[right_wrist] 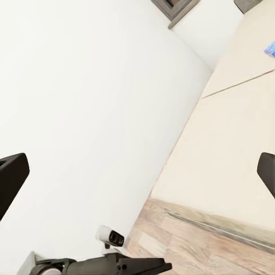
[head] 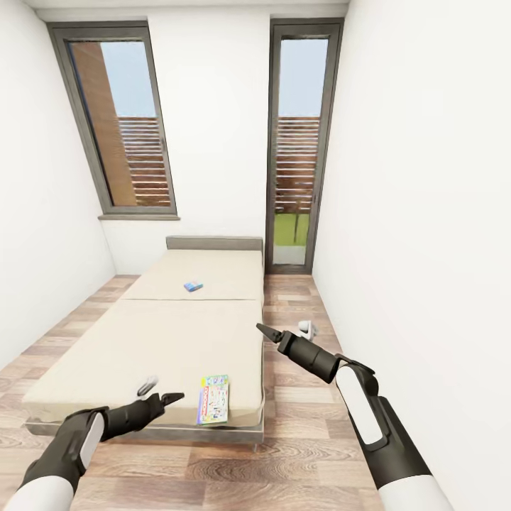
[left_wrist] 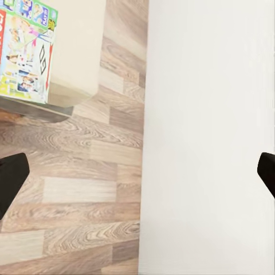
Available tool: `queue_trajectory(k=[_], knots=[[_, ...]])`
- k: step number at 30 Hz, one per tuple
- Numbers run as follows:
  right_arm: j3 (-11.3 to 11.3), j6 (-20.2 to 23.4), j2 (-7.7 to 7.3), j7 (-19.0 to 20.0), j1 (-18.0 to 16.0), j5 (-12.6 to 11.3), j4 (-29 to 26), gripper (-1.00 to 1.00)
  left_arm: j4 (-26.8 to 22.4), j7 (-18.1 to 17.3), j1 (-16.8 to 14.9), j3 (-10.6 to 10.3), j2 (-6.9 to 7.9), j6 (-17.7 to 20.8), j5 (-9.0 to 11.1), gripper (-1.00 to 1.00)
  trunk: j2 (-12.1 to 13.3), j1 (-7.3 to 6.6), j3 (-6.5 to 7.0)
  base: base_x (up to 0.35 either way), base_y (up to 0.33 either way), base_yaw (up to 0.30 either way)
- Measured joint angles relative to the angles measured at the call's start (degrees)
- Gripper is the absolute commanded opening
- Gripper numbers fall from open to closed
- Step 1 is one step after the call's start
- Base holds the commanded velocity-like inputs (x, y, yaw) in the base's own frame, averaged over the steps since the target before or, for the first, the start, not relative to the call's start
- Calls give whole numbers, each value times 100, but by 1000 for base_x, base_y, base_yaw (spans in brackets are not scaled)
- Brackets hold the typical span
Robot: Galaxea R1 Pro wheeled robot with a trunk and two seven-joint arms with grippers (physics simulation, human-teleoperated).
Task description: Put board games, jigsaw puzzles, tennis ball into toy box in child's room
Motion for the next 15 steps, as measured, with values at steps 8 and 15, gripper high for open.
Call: queue_trajectory(k=[8,15], knots=[[0,18,46,-3,0,-10,-5,100,49,-30,-8,118,98,88,459,100,-322,176,-144,0,0,0],[-3,17,58,1,0,-3,-5,100,137,-12,-9,139,115,109,571,100,-603,330,-271,0,0,0]])
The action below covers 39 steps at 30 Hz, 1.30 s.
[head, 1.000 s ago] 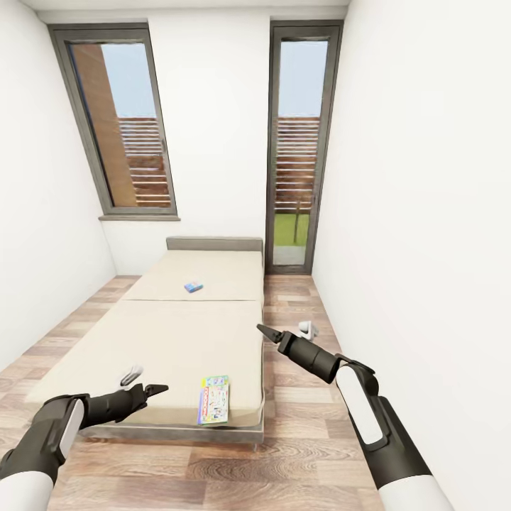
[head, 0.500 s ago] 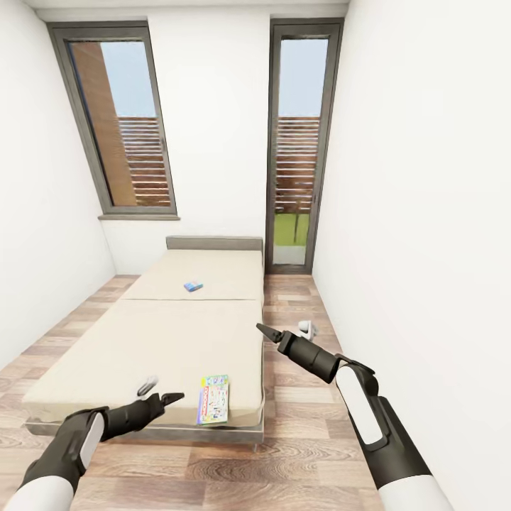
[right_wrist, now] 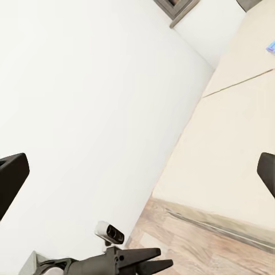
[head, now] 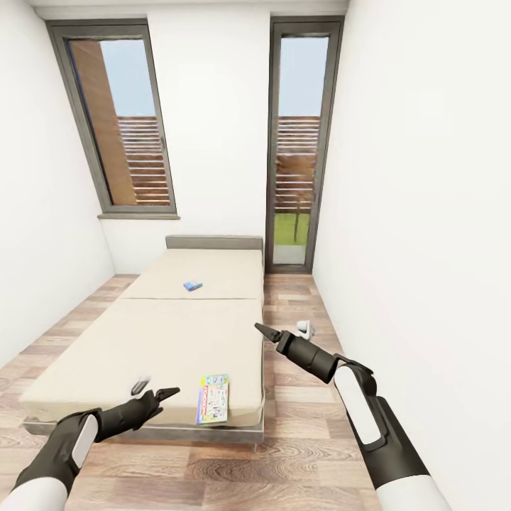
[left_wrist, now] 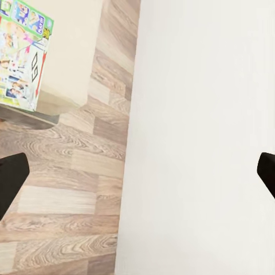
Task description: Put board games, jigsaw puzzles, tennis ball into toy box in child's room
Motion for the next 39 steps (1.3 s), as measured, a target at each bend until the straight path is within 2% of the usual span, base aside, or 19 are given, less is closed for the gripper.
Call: queue_trajectory(k=[3,5,6,7,17,23,33,39], knots=[[-4,0,-3,0,0,1,0,100,221,16,0,-14,-110,-44,19,100,-121,66,-54,0,0,0],[-6,0,-1,0,0,2,0,100,315,19,0,-16,-220,-63,23,100,-201,110,-90,0,0,0],[-13,0,-3,1,0,2,0,100,390,22,1,-15,-323,-78,25,100,-241,132,-108,0,0,0],[-13,0,-3,1,0,2,0,100,396,22,0,-12,-331,-81,26,100,-281,154,-126,0,0,0],[-6,-8,-3,5,0,0,0,100,415,6,0,4,-288,-62,45,100,-683,374,-306,0,0,0],[-6,-10,-23,9,0,-5,0,100,413,-3,0,101,-270,-58,92,100,-924,506,-414,0,0,0],[-6,-10,-26,9,0,-6,0,100,413,-29,-1,163,-82,-28,130,100,-1326,726,-594,0,0,0],[-6,-9,-23,9,0,-7,0,100,413,-30,0,231,-46,-17,133,100,-1567,857,-702,0,0,0]])
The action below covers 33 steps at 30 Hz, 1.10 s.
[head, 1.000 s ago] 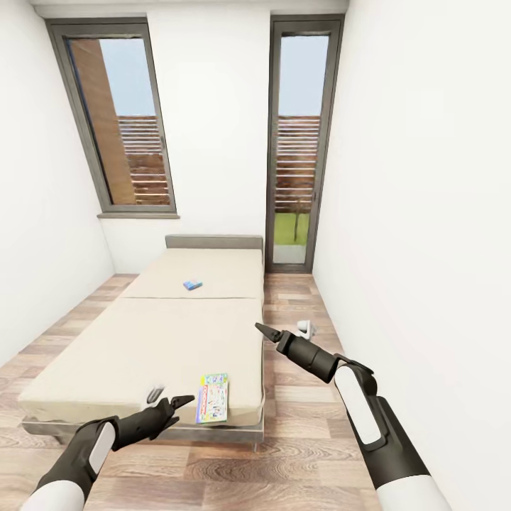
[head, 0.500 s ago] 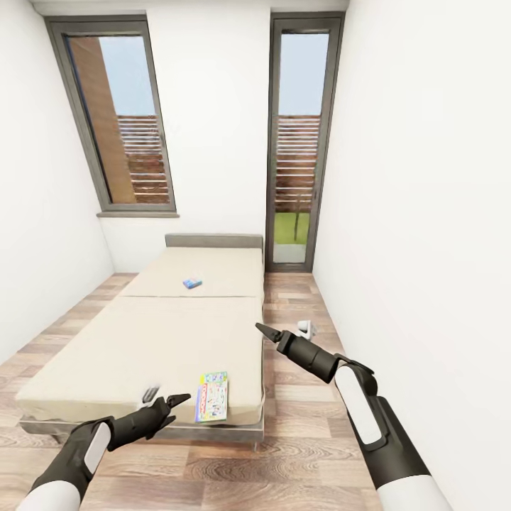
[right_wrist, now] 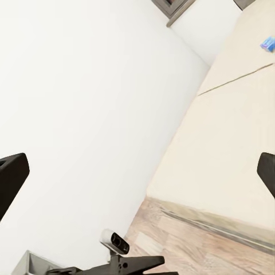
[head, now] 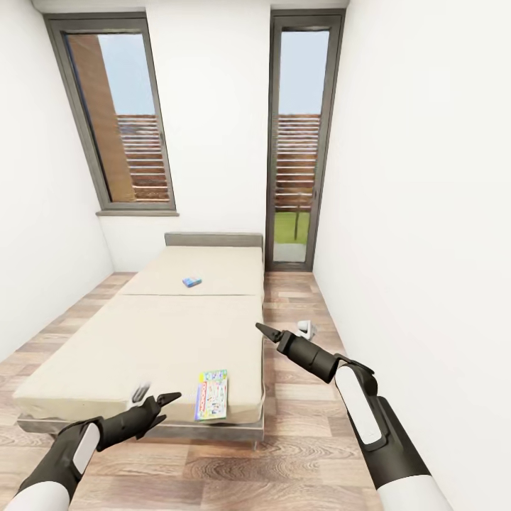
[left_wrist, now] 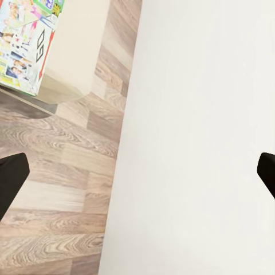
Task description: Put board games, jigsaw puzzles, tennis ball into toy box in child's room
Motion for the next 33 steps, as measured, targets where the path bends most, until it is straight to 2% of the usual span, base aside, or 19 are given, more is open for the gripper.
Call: queue_trajectory(k=[33], knots=[[0,-9,12,8,0,0,0,100,2,-69,0,16,-9,0,-5,100,-1325,725,-593,0,0,0]])
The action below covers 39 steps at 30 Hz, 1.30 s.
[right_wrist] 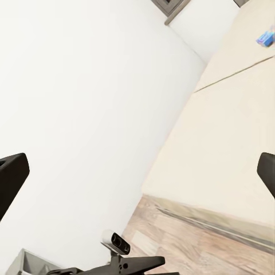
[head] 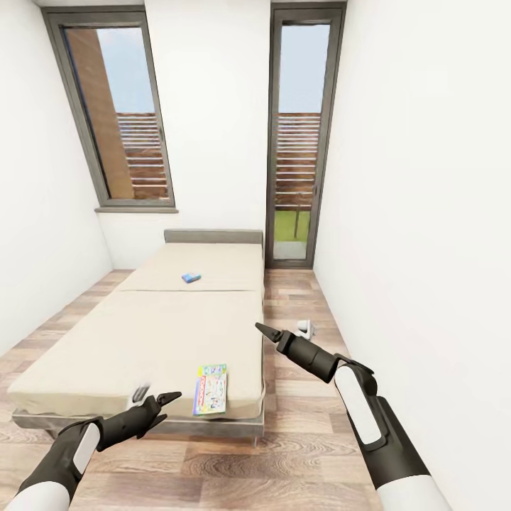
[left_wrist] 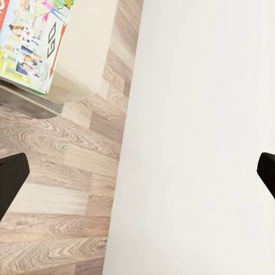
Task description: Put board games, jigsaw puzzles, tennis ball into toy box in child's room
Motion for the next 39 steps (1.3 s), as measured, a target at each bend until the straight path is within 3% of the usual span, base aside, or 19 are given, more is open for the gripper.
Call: queue_trajectory(k=[25,34,39], knots=[[0,-21,12,3,0,10,47,100,15,9,0,-1,-28,-32,-2,100,-1003,549,-449,0,0,0],[0,-425,-7,10,0,6,260,100,16,-4,0,5,5,-13,4,100,-1364,747,-611,0,0,0],[0,-461,-19,11,0,4,276,100,16,-27,0,240,72,17,6,100,-1565,857,-701,0,0,0]])
